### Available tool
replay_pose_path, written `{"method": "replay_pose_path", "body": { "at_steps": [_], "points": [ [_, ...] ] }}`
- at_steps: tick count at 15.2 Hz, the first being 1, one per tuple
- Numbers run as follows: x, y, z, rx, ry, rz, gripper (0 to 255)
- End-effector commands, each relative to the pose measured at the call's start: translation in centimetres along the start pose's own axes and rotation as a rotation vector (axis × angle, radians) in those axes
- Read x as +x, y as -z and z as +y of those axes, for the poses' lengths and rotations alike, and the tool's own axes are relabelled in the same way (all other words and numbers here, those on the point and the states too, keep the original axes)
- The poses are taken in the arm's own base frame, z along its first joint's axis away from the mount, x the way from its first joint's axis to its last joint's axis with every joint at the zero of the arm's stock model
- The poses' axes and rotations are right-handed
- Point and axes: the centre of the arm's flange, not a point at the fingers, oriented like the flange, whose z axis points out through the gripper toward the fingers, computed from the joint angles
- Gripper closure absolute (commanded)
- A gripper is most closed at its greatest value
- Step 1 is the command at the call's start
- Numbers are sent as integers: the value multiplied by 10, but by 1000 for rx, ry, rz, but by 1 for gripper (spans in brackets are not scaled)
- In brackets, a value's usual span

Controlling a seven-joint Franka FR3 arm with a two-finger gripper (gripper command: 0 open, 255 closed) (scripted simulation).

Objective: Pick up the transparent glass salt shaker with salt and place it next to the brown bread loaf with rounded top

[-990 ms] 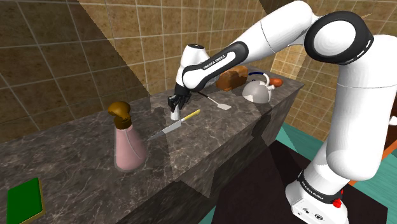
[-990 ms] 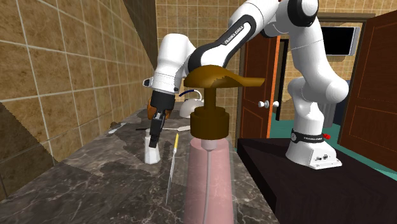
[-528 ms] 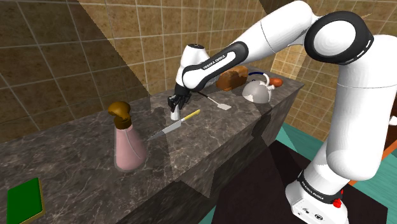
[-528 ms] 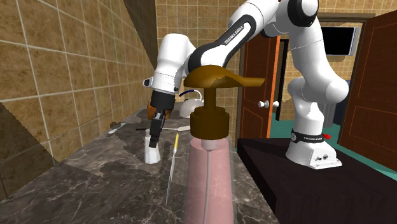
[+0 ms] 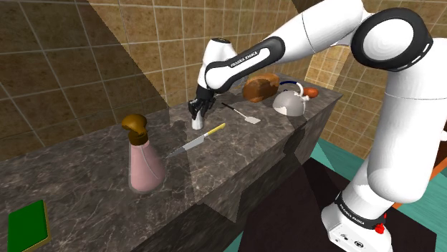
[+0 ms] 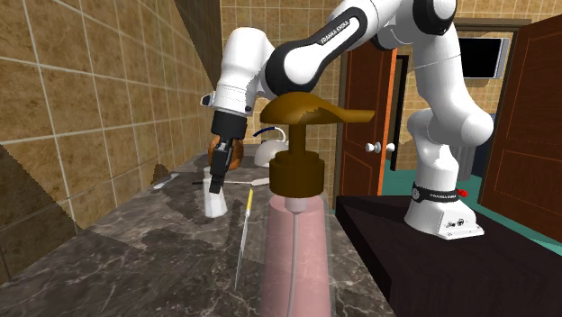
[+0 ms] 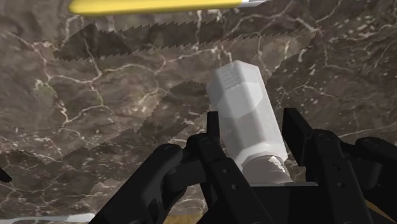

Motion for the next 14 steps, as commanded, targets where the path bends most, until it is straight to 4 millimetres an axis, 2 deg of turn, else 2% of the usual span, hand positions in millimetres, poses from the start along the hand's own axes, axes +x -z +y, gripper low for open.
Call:
{"method": "replay_pose_path", "body": {
  "at_steps": [1,14],
  "points": [
    [2,10,-1,0,0,-1,255],
    [18,76,-9,0,0,-1,255]
  ]
}}
